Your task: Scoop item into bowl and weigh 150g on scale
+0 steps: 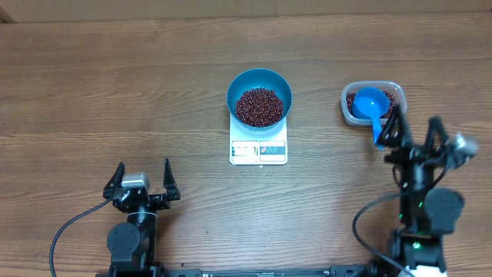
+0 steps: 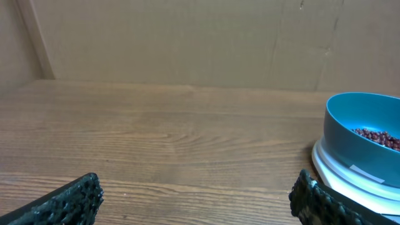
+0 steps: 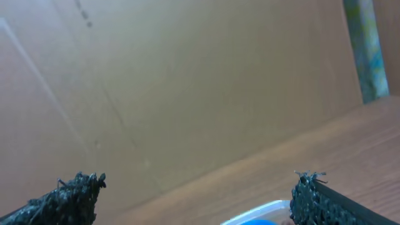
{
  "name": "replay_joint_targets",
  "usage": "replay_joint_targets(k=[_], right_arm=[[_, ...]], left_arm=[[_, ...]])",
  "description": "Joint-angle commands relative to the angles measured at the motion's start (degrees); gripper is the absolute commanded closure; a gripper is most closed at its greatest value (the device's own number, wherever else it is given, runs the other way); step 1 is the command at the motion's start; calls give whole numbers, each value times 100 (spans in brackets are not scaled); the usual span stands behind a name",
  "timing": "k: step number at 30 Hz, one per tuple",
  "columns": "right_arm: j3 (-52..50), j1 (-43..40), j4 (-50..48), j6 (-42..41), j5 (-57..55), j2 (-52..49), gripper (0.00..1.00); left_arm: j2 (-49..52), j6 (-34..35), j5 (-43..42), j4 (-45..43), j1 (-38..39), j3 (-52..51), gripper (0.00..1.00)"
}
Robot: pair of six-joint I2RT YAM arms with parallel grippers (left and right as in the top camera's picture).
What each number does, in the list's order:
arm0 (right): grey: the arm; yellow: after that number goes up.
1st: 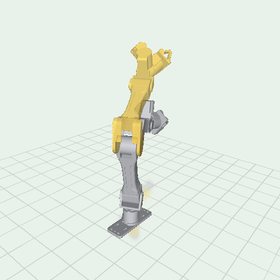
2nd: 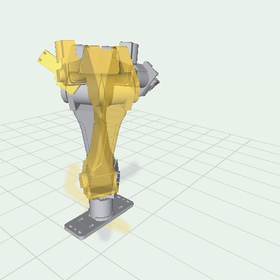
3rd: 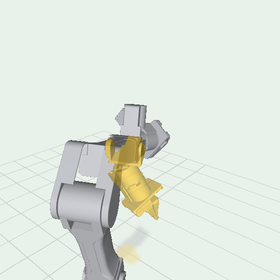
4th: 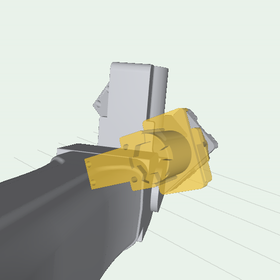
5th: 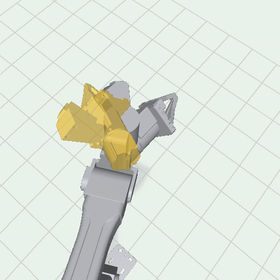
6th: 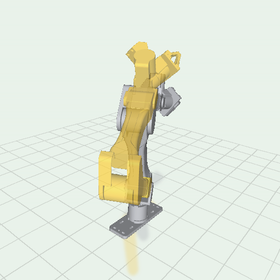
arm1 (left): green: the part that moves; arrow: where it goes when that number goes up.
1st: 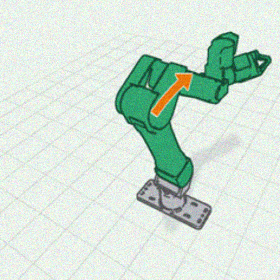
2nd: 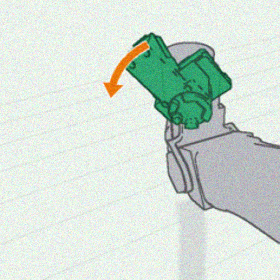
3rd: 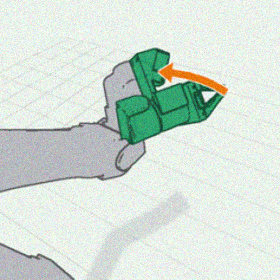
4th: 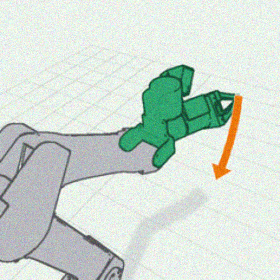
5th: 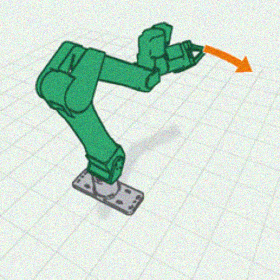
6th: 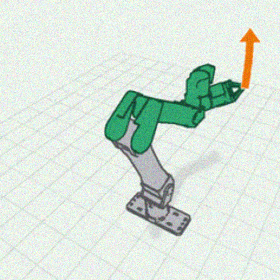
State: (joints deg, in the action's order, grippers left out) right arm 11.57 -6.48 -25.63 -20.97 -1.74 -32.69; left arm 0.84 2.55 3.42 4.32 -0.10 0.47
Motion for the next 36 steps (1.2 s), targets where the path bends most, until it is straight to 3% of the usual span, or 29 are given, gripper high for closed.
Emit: replay_joint_targets(k=[1,6,12,23,28,36], right_arm=[[-575,11,-164,-7,83,407,0],[-1130,107,-7,459,96,1189,0],[-1110,374,1158,1248,79,2033,0],[-1110,428,2892,1408,44,3130,0],[-1115,428,3014,2116,564,3257,0],[-1115,428,2997,2358,852,3257,0]], left_arm=[[-59,-129,-31,-17,-26,-20,0],[-59,-129,-31,-17,-26,-20,1],[-59,-129,-28,-17,-26,-20,0],[-59,-129,-28,-17,-26,-20,0],[-59,-129,-28,-17,-26,-20,0],[-59,-129,-28,-17,-26,-20,0]])
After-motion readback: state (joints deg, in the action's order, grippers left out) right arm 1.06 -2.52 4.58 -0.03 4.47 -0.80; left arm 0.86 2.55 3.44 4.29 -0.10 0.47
